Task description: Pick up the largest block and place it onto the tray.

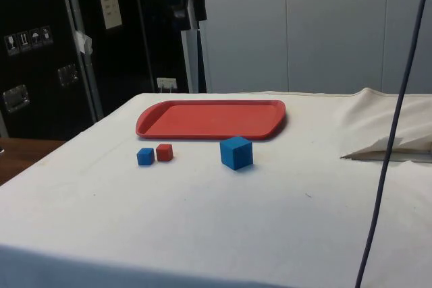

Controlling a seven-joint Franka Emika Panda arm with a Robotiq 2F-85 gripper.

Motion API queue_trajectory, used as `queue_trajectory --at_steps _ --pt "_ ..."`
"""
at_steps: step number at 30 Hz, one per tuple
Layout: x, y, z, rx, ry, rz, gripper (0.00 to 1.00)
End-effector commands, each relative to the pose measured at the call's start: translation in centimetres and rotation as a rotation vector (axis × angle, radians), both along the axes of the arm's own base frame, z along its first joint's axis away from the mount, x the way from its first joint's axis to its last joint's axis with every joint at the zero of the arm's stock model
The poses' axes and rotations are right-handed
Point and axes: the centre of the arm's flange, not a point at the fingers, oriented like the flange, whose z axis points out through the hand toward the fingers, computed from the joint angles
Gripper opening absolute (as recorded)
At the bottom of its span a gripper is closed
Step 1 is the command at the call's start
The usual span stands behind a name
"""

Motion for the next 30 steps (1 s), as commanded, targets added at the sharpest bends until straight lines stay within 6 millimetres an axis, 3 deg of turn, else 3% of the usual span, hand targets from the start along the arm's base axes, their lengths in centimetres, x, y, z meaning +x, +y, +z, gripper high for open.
queue_trajectory --at_steps 1,20,30 --pt "-0.2 0.0 -0.2 -0.011 -0.022 -0.006 1.00" --pt "-2.3 -0.1 -4.1 -0.001 -0.084 -0.023 1.00" --pt "-4.2 -0.1 -7.4 0.005 -0.102 -0.030 1.00"
